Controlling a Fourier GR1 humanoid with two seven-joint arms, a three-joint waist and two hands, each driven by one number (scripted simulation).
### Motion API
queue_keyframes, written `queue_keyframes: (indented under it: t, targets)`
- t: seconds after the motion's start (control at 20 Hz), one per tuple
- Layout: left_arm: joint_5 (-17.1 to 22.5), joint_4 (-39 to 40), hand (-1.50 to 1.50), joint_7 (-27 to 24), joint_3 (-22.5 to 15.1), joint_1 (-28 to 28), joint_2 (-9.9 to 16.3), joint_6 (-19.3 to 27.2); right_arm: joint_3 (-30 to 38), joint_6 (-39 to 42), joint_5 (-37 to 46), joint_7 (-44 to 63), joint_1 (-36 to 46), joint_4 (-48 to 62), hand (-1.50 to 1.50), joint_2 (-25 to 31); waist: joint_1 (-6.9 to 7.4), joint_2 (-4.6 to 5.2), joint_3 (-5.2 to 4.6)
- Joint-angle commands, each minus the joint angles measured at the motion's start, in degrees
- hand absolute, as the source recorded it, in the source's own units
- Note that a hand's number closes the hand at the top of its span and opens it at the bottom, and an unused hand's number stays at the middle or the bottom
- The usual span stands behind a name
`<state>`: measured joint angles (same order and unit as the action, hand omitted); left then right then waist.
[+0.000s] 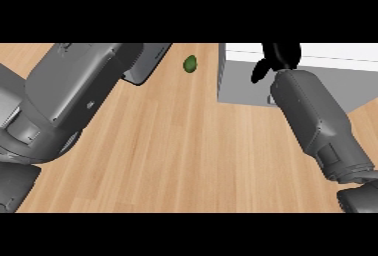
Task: Pick up the can, place it into the drawer and close the drawer
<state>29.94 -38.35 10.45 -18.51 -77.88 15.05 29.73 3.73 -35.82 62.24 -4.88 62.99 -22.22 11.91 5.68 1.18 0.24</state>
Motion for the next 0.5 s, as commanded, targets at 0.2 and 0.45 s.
queue_keyframes:
  t: [0.2, 0.45]
  targets:
    - [-0.4, -5.5, -1.5, 0.6, -0.5, 4.6, 1.9, -0.4, 6.9, 0.1, -7.7, -4.5, 7.7, 0.0, -1.5, -2.1, 1.41, -0.03, -0.09]
    - [0.2, -11.9, -1.5, 3.7, -0.1, 8.4, 6.7, -2.6, 9.0, 0.0, -9.3, -8.2, 8.0, 1.1, -1.5, -0.7, 1.63, -0.31, -0.19]
